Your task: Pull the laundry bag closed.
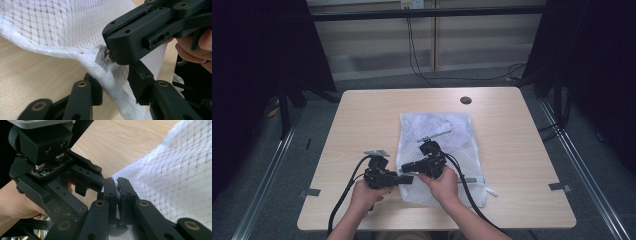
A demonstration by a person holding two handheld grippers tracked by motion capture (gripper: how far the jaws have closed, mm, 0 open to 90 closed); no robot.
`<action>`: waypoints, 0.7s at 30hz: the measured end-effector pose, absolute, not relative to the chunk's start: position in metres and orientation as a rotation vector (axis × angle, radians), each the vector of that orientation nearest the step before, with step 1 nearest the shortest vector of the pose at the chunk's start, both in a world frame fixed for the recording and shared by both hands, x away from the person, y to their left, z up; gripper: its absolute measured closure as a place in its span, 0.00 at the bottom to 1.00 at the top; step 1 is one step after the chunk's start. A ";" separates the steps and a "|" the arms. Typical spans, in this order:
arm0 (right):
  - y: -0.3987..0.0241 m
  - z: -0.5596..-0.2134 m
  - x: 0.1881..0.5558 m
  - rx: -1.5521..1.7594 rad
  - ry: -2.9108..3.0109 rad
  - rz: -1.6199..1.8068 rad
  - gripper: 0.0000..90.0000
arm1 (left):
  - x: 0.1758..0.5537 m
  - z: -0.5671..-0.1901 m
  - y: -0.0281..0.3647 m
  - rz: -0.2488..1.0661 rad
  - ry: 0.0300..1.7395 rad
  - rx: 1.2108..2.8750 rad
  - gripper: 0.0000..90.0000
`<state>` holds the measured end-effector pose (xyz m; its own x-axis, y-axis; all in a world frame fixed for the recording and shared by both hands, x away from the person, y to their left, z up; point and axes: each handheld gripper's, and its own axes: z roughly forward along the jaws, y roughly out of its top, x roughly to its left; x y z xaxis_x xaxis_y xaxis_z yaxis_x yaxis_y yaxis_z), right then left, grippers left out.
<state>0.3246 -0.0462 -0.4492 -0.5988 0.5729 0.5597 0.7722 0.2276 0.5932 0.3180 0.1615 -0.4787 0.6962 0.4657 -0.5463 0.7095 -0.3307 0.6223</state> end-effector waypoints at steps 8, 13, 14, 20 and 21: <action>-0.047 -0.448 0.324 -1.271 -2.276 -1.310 0.95 | 0.318 -0.479 0.164 -0.338 0.917 1.974 0.92; -0.047 -0.448 0.324 -1.272 -2.274 -1.311 0.96 | 0.318 -0.479 0.164 -0.339 0.930 1.970 0.96; -0.047 -0.448 0.324 -1.271 -2.274 -1.311 0.96 | 0.318 -0.478 0.164 -0.338 0.935 1.967 0.97; -0.048 -0.447 0.323 -1.273 -2.283 -1.311 0.96 | 0.317 -0.478 0.164 -0.345 0.952 1.955 0.97; -0.048 -0.447 0.323 -1.273 -2.287 -1.309 0.96 | 0.318 -0.478 0.164 -0.344 0.952 1.954 0.98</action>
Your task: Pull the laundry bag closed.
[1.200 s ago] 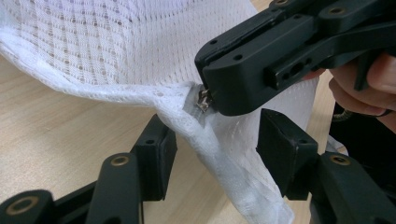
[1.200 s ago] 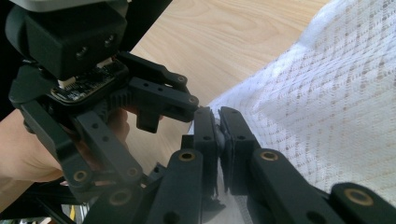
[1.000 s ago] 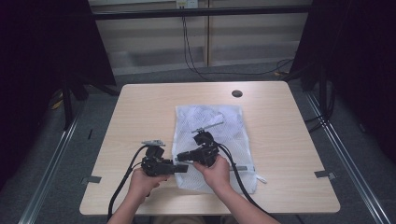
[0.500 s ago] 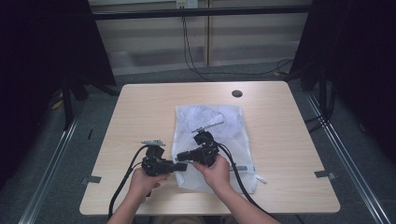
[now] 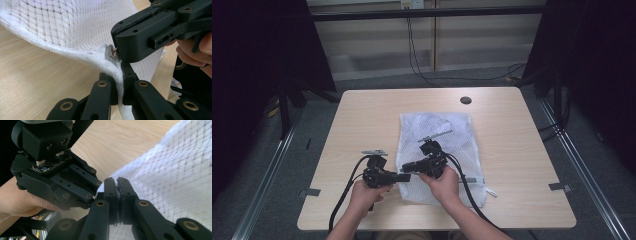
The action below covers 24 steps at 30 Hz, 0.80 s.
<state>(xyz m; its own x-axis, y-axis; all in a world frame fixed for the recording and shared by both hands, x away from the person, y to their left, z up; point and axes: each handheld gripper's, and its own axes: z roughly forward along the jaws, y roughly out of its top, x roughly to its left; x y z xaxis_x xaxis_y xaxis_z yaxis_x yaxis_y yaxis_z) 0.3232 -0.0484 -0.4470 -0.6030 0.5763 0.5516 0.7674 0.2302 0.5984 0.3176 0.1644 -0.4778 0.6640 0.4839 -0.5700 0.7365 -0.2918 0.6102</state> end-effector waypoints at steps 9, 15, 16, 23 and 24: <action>-0.051 -0.445 0.322 -1.270 -2.289 -1.291 0.96 | 0.317 -0.478 0.164 -0.357 0.969 1.939 0.98; -0.054 -0.445 0.322 -1.277 -2.296 -1.283 0.96 | 0.317 -0.478 0.164 -0.357 0.966 1.942 0.98; -0.054 -0.446 0.322 -1.275 -2.289 -1.286 0.96 | 0.317 -0.478 0.164 -0.358 0.965 1.943 0.98; -0.057 -0.446 0.323 -1.279 -2.299 -1.279 0.97 | 0.318 -0.478 0.166 -0.349 0.977 1.934 0.98; -0.058 -0.446 0.323 -1.288 -2.296 -1.277 0.97 | 0.318 -0.478 0.168 -0.346 0.978 1.937 0.98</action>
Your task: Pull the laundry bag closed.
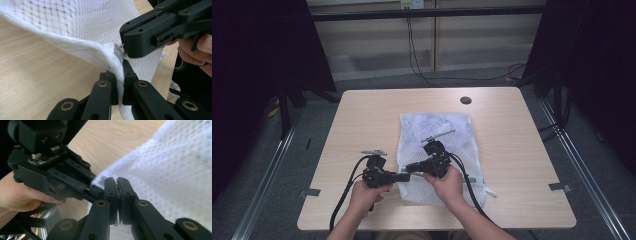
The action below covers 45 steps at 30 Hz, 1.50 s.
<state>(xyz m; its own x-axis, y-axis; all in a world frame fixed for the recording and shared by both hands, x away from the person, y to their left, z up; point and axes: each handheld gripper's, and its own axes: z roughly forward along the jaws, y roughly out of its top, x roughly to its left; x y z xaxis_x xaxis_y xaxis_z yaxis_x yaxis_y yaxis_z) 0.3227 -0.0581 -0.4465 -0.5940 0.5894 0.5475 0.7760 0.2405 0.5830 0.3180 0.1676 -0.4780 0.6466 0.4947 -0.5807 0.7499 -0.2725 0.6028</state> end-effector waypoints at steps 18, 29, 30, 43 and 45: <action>-0.071 -0.448 0.324 -1.305 -2.306 -1.267 0.97 | 0.318 -0.477 0.169 -0.355 0.995 1.906 0.98; -0.074 -0.450 0.324 -1.305 -2.300 -1.262 0.97 | 0.318 -0.478 0.169 -0.357 0.991 1.910 0.98; -0.075 -0.450 0.324 -1.308 -2.288 -1.262 0.97 | 0.318 -0.478 0.169 -0.359 0.991 1.908 0.98; -0.081 -0.452 0.323 -1.317 -2.294 -1.254 0.97 | 0.319 -0.478 0.170 -0.367 0.996 1.900 0.98; -0.082 -0.452 0.323 -1.311 -2.290 -1.261 0.97 | 0.318 -0.478 0.170 -0.366 0.996 1.900 0.98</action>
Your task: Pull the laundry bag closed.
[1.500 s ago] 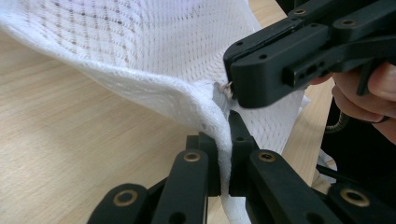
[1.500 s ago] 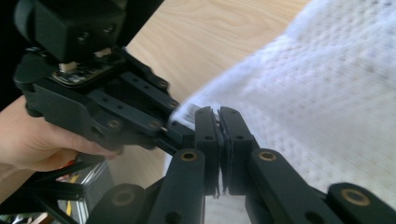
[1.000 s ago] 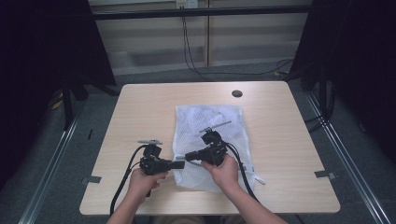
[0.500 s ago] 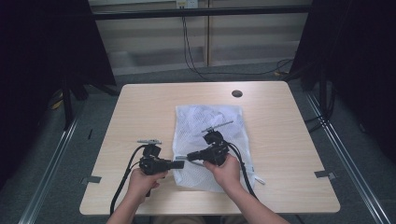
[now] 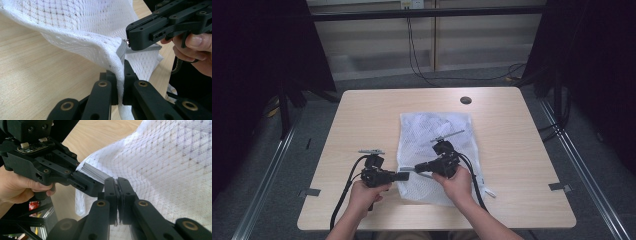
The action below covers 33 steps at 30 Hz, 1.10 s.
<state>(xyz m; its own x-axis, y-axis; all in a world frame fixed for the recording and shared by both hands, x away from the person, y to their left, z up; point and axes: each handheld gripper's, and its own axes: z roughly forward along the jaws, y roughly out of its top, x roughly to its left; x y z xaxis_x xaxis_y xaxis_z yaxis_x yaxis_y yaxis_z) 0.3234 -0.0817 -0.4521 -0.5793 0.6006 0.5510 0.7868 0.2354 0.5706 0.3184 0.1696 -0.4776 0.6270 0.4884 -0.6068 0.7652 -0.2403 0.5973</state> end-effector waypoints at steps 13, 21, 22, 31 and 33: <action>-0.090 -0.451 0.323 -1.325 -2.299 -1.249 0.97 | 0.319 -0.477 0.171 -0.365 0.999 1.891 0.98; -0.091 -0.452 0.322 -1.326 -2.293 -1.251 0.97 | 0.318 -0.477 0.171 -0.359 1.002 1.888 0.98; -0.092 -0.451 0.322 -1.326 -2.294 -1.252 0.97 | 0.318 -0.476 0.170 -0.358 1.002 1.890 0.98; -0.094 -0.451 0.322 -1.326 -2.296 -1.251 0.97 | 0.318 -0.475 0.170 -0.351 0.998 1.894 0.98; -0.094 -0.451 0.322 -1.333 -2.289 -1.246 0.97 | 0.318 -0.475 0.170 -0.348 0.994 1.900 0.98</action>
<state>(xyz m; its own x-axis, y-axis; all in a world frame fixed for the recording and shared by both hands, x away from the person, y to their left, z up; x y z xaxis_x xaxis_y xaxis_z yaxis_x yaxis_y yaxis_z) 0.3220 -0.0938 -0.4512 -0.5675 0.6134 0.5492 0.7943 0.2320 0.5615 0.3178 0.1704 -0.4753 0.6322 0.4944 -0.5966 0.7585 -0.2379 0.6067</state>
